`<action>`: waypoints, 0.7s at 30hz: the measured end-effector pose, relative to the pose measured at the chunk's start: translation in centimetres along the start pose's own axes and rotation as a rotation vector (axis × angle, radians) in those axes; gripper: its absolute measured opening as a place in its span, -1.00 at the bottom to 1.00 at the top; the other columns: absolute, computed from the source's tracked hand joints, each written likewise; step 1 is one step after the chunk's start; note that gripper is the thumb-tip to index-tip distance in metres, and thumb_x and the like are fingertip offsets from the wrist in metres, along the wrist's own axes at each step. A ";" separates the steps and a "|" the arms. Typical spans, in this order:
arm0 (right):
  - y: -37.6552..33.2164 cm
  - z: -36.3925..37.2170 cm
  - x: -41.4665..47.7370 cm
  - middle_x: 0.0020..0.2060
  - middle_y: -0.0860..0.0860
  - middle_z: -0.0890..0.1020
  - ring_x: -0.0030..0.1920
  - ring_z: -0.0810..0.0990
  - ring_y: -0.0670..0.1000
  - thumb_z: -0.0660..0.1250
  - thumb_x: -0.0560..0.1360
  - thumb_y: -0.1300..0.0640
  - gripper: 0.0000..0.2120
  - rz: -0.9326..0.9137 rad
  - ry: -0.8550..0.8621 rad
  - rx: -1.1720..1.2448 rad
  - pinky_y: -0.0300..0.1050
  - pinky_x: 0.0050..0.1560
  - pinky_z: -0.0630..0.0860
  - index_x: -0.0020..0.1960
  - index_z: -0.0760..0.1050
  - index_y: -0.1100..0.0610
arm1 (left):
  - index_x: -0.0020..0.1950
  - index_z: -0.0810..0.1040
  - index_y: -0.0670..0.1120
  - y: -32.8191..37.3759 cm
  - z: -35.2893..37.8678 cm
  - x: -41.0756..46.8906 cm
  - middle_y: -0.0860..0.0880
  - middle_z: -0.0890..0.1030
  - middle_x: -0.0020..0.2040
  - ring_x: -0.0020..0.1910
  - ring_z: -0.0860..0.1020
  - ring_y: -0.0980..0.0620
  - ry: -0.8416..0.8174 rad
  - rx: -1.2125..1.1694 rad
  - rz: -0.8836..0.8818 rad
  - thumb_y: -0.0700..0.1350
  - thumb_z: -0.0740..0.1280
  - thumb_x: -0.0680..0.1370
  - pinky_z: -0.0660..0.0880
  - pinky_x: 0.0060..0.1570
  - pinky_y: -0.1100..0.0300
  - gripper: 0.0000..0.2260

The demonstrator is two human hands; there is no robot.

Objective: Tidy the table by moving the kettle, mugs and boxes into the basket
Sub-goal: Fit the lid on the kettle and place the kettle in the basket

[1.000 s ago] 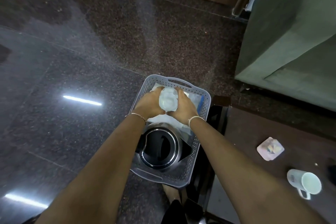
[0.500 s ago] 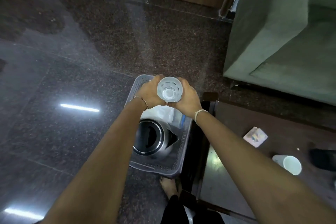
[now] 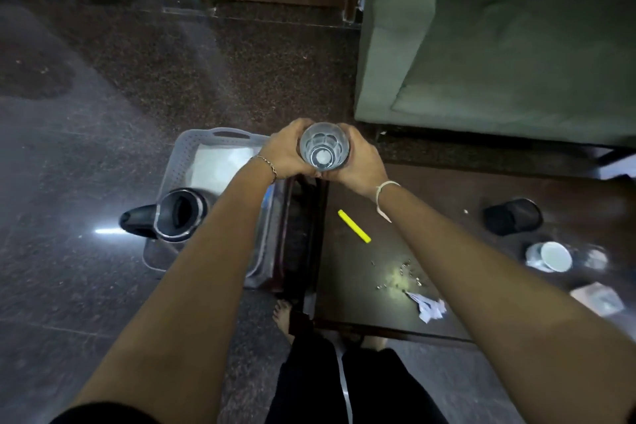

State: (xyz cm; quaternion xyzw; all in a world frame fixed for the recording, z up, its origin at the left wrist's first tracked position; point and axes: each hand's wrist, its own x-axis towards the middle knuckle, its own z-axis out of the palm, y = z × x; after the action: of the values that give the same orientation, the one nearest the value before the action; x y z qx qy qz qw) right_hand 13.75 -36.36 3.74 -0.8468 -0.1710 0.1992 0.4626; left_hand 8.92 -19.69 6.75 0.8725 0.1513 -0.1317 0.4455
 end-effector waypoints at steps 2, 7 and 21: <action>2.2 -2.7 -1.8 0.11 -0.06 0.64 0.15 0.60 0.04 0.57 0.08 -0.08 -0.18 0.043 0.018 0.005 0.05 0.14 0.54 0.30 0.38 -0.07 | 0.35 0.37 -0.09 1.8 3.3 0.4 -0.11 0.57 0.23 0.23 0.54 -0.09 -0.027 -0.003 0.015 -0.19 0.64 0.11 0.46 0.26 -0.06 -0.14; 8.4 -8.7 -6.3 0.12 -0.07 0.64 0.15 0.60 0.04 0.58 0.10 -0.07 -0.18 0.116 0.083 -0.015 0.03 0.15 0.53 0.31 0.37 -0.07 | 0.32 0.41 -0.06 5.6 12.0 1.6 -0.07 0.59 0.21 0.21 0.56 -0.04 -0.114 -0.010 0.061 -0.23 0.65 0.13 0.47 0.25 -0.04 -0.19; 23.0 -18.9 -17.9 0.12 -0.10 0.64 0.10 0.63 0.05 0.59 0.15 -0.05 -0.15 0.362 0.235 -0.043 -0.01 0.12 0.56 0.36 0.30 -0.12 | 0.33 0.41 0.03 12.0 32.7 1.5 0.04 0.60 0.15 0.11 0.57 0.03 -0.383 -0.002 0.174 -0.22 0.63 0.20 0.53 0.13 0.18 -0.23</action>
State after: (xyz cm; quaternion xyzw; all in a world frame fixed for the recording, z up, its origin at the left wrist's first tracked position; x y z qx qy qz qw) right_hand 10.14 -70.18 -3.37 -0.8907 0.0349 0.1753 0.4179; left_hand 11.75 -52.91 -3.56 0.8409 -0.0120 -0.2562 0.4766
